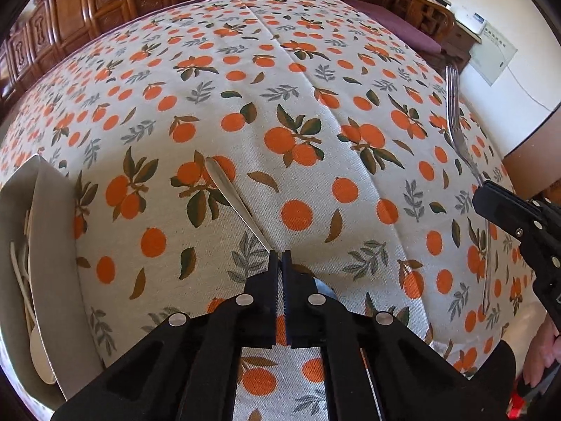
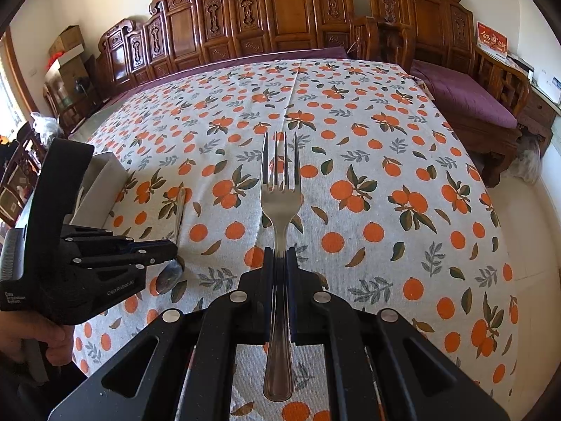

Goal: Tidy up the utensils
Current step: 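Grasp the metal spoon handle with the left gripper while the right holds the metal fork, then carry the metal spoon into the tray and open the left gripper while the right holds the fork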

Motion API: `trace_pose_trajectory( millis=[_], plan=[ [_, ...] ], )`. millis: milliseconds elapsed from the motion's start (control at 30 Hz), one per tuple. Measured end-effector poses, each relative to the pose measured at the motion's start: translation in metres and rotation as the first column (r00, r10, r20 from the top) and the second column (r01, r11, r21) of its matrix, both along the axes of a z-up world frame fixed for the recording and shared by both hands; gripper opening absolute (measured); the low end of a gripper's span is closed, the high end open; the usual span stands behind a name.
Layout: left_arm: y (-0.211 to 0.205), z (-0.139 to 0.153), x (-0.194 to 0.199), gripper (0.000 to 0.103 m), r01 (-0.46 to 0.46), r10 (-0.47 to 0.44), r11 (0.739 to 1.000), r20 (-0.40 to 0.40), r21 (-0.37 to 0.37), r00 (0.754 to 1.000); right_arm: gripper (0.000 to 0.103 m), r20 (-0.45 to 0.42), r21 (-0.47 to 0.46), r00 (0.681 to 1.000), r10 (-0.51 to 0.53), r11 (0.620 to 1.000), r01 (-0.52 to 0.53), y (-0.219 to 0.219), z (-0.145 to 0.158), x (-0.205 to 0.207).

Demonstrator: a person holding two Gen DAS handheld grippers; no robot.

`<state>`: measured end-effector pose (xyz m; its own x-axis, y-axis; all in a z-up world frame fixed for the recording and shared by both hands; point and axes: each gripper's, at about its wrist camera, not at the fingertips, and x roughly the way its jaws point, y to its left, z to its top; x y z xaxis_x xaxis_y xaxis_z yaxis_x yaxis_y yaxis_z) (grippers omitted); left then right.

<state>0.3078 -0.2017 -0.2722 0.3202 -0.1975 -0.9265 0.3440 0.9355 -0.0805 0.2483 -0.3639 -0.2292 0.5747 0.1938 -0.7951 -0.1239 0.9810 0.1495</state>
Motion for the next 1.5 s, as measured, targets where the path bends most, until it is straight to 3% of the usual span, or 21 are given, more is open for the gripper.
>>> trace_pose_trajectory(
  millis=[367, 433, 500, 633, 700, 833, 1067, 1300, 1500],
  plan=[
    [0.023, 0.006, -0.009, 0.001, -0.032, 0.031, 0.999, -0.015, -0.022, 0.999, 0.008, 0.000, 0.000, 1.000, 0.001, 1.000, -0.001, 0.000, -0.001, 0.000],
    [0.021, 0.013, -0.015, 0.012, -0.028, 0.028, 0.999, -0.002, -0.032, 1.000, 0.008, -0.001, 0.000, 1.000, 0.001, 1.000, -0.001, 0.000, 0.000, 0.000],
    [0.015, 0.018, -0.022, 0.040, -0.011, 0.012, 0.999, 0.015, -0.043, 1.000, 0.008, -0.003, 0.000, 1.000, 0.000, 1.000, 0.000, 0.000, -0.001, 0.000],
    [0.001, 0.021, -0.029, 0.045, 0.015, -0.014, 0.999, 0.022, -0.052, 1.000, 0.008, -0.006, -0.002, 1.000, -0.002, 1.000, 0.002, -0.002, -0.002, 0.001],
    [-0.007, 0.019, -0.031, 0.045, 0.019, -0.019, 1.000, 0.032, -0.012, 0.999, 0.008, -0.006, -0.002, 1.000, -0.003, 1.000, 0.003, -0.003, -0.002, 0.001],
    [-0.020, 0.017, -0.040, 0.045, 0.076, -0.080, 0.996, 0.086, 0.045, 0.993, 0.008, -0.004, -0.001, 1.000, -0.003, 1.000, 0.003, -0.003, -0.002, 0.001],
    [-0.020, 0.005, -0.039, 0.026, 0.077, -0.084, 0.992, 0.067, 0.096, 0.994, 0.008, -0.004, 0.003, 1.000, -0.003, 1.000, 0.003, -0.004, -0.001, 0.000],
    [-0.004, 0.010, -0.041, 0.001, 0.063, -0.066, 0.997, 0.077, 0.049, 0.995, 0.008, -0.005, 0.000, 1.000, 0.002, 1.000, -0.002, -0.003, -0.002, 0.000],
    [0.013, 0.018, -0.046, 0.001, 0.053, -0.056, 0.998, 0.093, 0.034, 0.994, 0.008, -0.005, -0.008, 1.000, 0.020, 1.000, -0.020, 0.003, -0.003, -0.001]
  ],
)
